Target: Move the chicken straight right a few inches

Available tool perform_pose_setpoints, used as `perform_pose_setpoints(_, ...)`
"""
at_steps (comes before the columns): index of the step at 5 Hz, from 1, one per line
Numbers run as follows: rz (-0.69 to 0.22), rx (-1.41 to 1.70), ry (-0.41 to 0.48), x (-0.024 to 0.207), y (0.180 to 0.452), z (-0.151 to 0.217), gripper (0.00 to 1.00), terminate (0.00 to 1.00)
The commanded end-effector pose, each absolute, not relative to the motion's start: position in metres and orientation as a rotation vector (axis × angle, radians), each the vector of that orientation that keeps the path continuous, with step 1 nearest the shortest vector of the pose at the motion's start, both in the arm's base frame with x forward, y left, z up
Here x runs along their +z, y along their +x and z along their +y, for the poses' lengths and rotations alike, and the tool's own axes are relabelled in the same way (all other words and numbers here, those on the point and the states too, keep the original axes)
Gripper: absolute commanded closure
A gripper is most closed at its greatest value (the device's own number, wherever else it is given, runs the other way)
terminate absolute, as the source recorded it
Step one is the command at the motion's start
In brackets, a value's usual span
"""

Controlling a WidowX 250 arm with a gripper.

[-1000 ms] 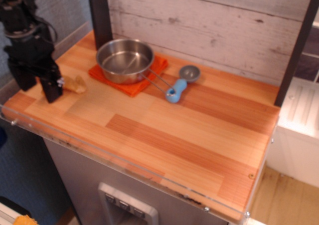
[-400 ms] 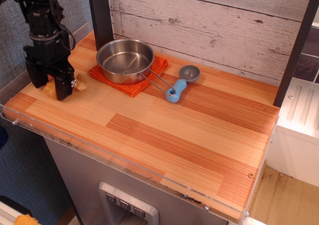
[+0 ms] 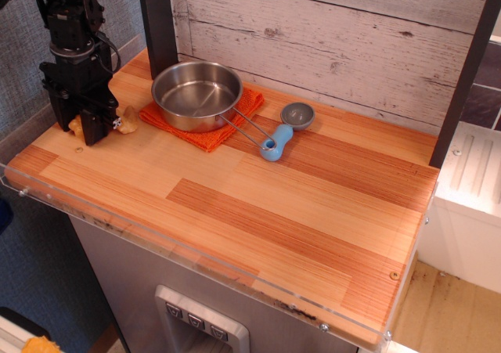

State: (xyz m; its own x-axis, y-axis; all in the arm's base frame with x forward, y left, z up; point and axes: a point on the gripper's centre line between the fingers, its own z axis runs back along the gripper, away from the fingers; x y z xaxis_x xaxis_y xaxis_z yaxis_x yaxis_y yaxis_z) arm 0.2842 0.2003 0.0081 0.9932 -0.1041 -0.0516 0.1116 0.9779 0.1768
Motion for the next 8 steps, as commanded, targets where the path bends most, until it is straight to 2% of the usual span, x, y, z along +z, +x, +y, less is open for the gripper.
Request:
perform_pose_setpoints(1, -0.054, -0.049, 0.144, 0.066, 0.259, 0.171, 1.0, 0.0)
perform_pose_setpoints(2, -0.105, 0.018, 0.067, 0.114, 0.248, 0.126, 1.0, 0.0)
perform_pose_setpoints(3, -0.067, -0.043, -0.092, 0.119, 0.257, 0.086, 1.0, 0.0)
perform_pose_setpoints(4, -0.051, -0.174, -0.149, 0.107, 0.258, 0.036, 1.0, 0.0)
perform_pose_setpoints(5, -0.07, -0.312, -0.098, 0.092, 0.251, -0.014, 1.0, 0.0)
perform_pose_setpoints(6, -0.109, -0.429, 0.013, 0.072, 0.245, -0.043, 1.0, 0.0)
perform_pose_setpoints(7, -0.119, -0.454, 0.054, 0.053, 0.246, -0.039, 1.0, 0.0)
perform_pose_setpoints(8, -0.114, -0.469, 0.058, 0.036, 0.251, -0.033, 1.0, 0.0)
